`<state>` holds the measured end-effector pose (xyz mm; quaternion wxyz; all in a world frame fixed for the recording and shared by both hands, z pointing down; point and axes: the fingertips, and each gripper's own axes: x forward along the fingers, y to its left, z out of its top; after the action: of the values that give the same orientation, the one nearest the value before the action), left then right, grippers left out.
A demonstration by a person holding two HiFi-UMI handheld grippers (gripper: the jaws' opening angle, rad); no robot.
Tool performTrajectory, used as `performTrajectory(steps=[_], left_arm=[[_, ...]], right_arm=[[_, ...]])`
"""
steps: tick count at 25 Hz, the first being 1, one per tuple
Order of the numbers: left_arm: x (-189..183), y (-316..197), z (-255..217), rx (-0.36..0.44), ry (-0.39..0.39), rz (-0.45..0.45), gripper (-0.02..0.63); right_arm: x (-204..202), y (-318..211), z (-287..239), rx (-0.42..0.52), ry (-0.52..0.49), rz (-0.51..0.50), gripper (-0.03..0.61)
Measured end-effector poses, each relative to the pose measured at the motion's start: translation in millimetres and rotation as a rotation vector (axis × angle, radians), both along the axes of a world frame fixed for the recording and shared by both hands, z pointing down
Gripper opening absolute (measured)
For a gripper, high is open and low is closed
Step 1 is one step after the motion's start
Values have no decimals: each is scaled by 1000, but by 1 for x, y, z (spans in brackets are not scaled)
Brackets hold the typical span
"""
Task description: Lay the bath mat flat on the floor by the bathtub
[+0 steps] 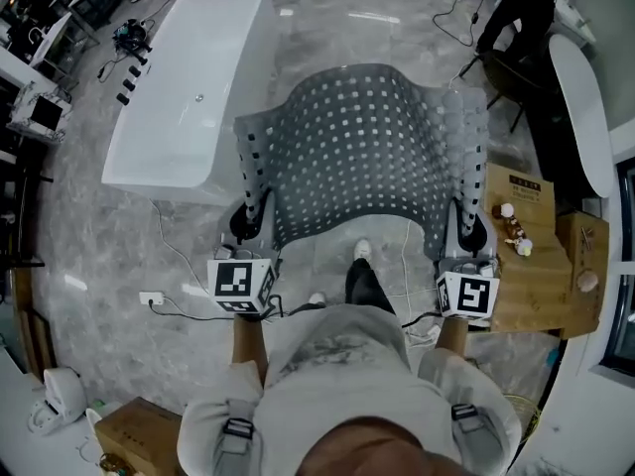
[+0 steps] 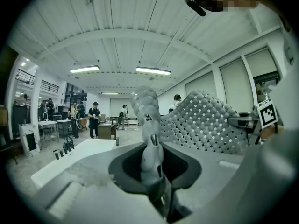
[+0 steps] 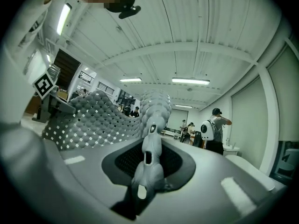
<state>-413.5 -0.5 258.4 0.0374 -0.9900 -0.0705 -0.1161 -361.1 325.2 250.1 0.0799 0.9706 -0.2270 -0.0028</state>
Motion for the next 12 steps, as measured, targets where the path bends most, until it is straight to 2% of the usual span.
performTrajectory(steps=[7, 12], left_arm=[[80, 49, 3, 6, -28, -61, 63], [125, 63, 3, 17, -29, -74, 63]], right_arm=[[99, 43, 6, 21, -25, -65, 64], [150, 58, 14, 44, -35, -71, 64]])
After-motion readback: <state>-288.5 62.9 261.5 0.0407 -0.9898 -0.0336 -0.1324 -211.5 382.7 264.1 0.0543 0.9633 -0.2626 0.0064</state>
